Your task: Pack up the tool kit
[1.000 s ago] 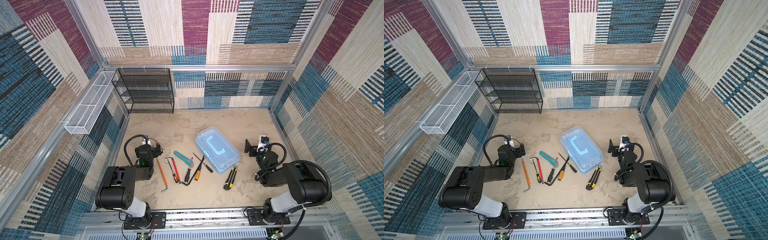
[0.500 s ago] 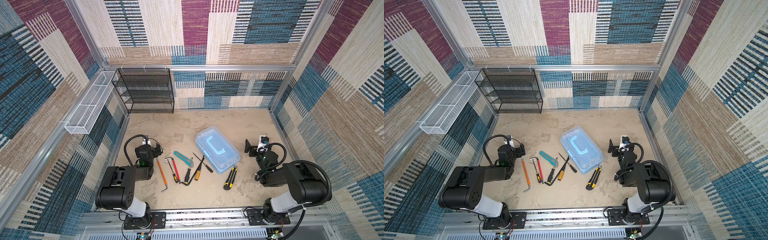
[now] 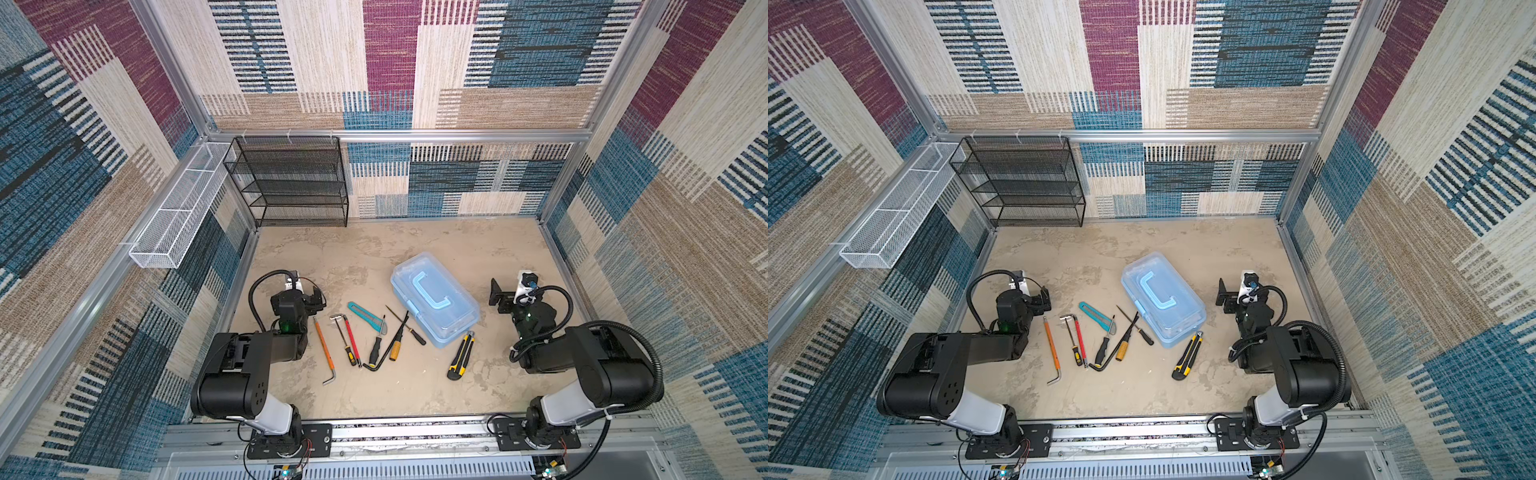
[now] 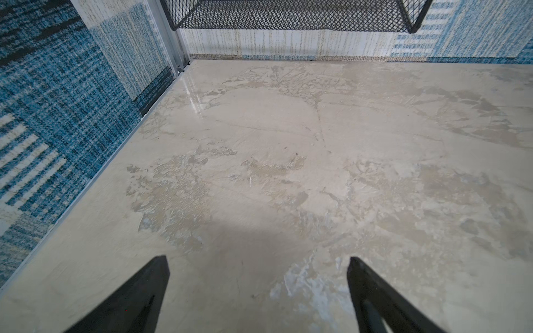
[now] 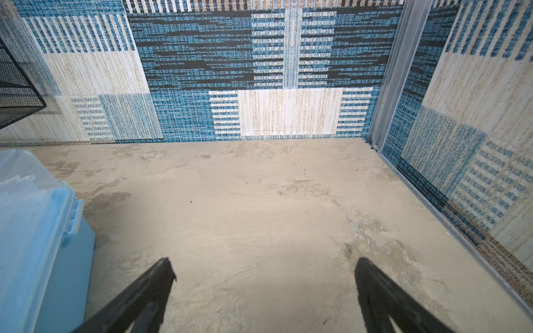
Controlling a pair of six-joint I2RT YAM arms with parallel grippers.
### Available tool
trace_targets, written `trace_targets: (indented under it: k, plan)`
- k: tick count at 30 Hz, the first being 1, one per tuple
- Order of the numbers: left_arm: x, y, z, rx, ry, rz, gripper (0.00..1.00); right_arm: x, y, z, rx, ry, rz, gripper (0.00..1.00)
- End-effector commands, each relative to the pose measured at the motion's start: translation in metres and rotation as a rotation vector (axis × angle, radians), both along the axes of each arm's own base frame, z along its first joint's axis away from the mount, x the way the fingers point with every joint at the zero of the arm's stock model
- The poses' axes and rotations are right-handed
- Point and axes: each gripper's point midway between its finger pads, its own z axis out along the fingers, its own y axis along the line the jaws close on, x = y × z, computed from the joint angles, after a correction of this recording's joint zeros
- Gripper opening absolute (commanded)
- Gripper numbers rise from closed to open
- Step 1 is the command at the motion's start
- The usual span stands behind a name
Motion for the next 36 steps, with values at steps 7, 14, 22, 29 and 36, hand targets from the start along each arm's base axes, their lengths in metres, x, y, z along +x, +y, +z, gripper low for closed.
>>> trace_targets:
  k: [7,14,22,29,36]
  plan:
    - [0.005,-0.005,0.015,0.021,-0.049,-0.041,0.99,0.012,0.005,0.020,-0.011,-0.022,0.029,0.93]
    - [-0.002,-0.005,0.056,-0.115,0.100,0.030,0.94,0.027,0.007,0.057,0.057,0.077,0.038,0.93]
    - [-0.013,-0.098,0.076,-0.420,0.116,-0.280,0.75,0.020,0.059,0.092,0.175,0.111,0.319,0.95]
    - [-0.042,-0.195,0.057,-0.469,0.272,-0.513,0.72,0.012,0.115,0.094,0.102,0.193,0.488,0.95]
    - [-0.049,-0.261,0.045,-0.531,0.392,-0.673,0.50,0.007,0.140,0.075,0.054,0.292,0.527,0.99]
